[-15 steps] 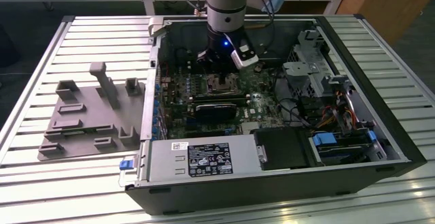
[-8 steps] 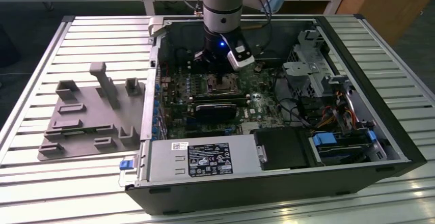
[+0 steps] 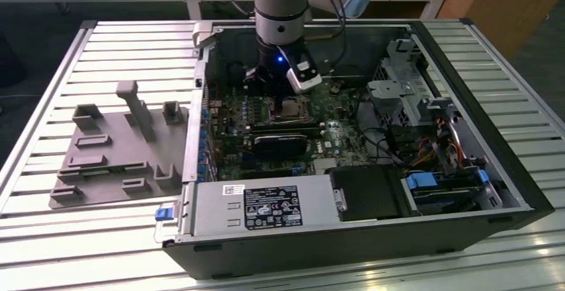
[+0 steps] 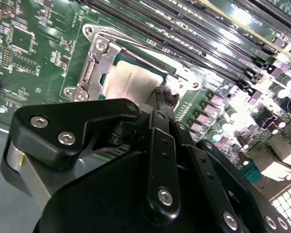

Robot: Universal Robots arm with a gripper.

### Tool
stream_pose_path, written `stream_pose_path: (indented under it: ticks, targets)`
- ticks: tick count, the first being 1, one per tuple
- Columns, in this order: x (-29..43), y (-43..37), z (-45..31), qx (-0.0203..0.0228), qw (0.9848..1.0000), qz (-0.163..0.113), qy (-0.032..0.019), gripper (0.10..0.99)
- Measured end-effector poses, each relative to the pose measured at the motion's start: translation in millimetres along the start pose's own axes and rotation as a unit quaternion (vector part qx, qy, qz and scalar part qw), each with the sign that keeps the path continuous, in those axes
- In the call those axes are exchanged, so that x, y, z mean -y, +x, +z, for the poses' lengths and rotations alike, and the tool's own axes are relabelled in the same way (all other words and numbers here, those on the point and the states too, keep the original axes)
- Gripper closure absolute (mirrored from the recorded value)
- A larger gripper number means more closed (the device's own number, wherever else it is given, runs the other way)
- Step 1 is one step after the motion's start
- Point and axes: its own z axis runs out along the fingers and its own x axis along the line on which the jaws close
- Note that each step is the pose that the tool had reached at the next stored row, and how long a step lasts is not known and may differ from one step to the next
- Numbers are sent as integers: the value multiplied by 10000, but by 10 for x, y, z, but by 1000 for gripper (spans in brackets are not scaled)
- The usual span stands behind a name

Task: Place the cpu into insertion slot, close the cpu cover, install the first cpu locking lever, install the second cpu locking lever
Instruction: 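Close the cpu cover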

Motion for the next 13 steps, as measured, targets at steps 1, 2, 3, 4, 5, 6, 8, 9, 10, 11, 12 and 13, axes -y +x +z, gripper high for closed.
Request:
stream_pose_path:
  ticks: [1,2,3,4,5,6,8,9,10,11,12,13]
  targets:
    - [1,7,8,0,10000,0,0,980]
    - [2,14,14,0,10000,0,-1,980]
    - [3,23,18,-1,10000,0,-2,980]
    - [4,33,20,0,10000,0,-3,980]
    - [5,48,22,0,10000,0,-3,980]
    - [5,59,24,0,10000,0,-3,980]
    - [7,72,30,0,10000,0,-3,980]
    - [7,73,36,-1,10000,0,-2,980]
    - [8,73,41,-2,10000,0,0,980]
    - [9,74,42,-2,10000,0,0,980]
    - [8,74,43,-2,10000,0,0,980]
    - [8,73,44,-2,10000,0,-1,980]
